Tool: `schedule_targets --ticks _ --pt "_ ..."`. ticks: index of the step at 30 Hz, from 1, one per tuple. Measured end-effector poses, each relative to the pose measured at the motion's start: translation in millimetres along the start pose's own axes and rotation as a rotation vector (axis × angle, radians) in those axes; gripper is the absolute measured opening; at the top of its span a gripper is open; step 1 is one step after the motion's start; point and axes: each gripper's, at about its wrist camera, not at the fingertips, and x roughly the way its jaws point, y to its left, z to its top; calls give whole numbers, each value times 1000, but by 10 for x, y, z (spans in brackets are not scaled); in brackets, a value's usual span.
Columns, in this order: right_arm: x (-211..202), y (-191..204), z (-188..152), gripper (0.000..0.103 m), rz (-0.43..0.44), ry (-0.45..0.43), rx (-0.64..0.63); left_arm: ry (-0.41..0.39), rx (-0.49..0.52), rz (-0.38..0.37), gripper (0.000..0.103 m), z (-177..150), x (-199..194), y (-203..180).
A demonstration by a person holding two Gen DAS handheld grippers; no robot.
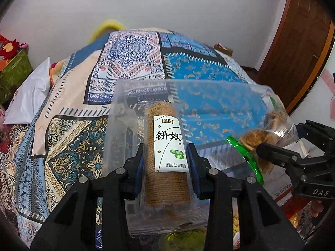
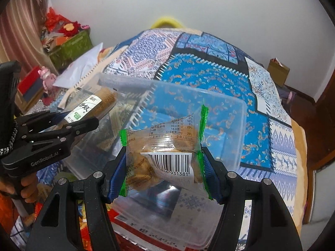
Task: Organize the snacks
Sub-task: 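Lower the biscuit roll into the clear box with the left gripper while the right drops the snack bag in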
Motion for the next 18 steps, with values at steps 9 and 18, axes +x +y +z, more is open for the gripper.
schedule_targets --ticks 9,18 --pt "36 15 6 67 -28 18 -10 -6 32 46 50 -19 -15 -65" --pt "-193 10 25 70 -13 -28 19 -58 30 55 55 11 -354 -46"
